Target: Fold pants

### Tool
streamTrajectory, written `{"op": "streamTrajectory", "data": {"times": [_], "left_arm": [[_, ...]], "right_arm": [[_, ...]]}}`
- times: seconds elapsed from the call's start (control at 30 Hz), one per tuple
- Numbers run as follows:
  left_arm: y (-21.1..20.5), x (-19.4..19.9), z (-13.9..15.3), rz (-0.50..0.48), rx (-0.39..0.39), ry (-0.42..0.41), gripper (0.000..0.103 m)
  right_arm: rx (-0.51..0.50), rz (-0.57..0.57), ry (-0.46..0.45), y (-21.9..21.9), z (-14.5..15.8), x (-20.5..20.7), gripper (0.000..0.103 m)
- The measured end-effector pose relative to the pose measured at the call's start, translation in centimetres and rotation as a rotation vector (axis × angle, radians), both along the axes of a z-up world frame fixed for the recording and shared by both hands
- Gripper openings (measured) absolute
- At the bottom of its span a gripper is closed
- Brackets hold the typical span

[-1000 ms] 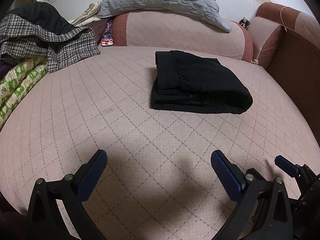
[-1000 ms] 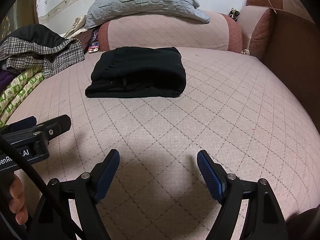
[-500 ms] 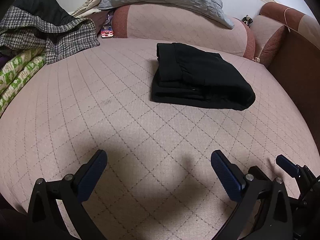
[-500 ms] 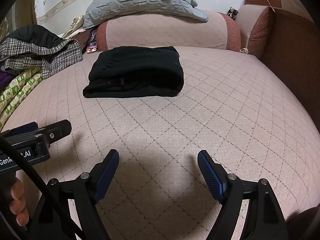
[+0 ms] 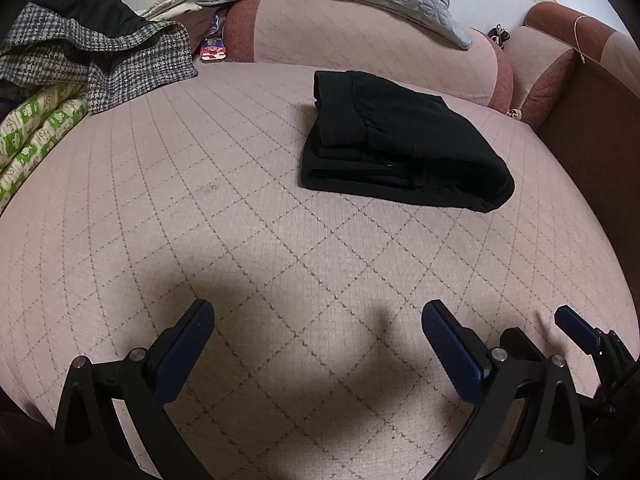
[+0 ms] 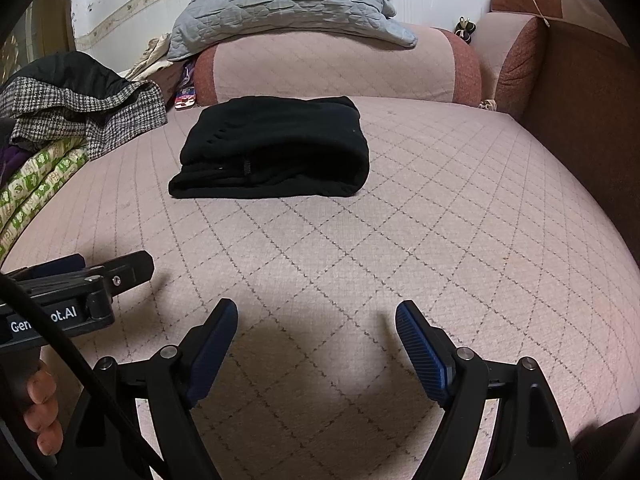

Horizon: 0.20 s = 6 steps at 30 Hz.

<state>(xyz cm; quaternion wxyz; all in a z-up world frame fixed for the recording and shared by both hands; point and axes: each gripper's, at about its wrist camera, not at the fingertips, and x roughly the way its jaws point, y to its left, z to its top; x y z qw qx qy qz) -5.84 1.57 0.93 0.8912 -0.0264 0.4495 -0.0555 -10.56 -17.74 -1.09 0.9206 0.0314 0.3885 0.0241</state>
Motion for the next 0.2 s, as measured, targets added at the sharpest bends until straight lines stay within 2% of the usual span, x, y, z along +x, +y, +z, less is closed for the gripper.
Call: {"op": "streamTrajectory", "data": {"times": [0.2], "left_arm": [[-0.52,-0.26,0.13,-0.017,0.029,-0.014,0.103]], "right_arm": [[-0.004,0.0,0.003,0.32,-0.17,-0.2,0.086]]}}
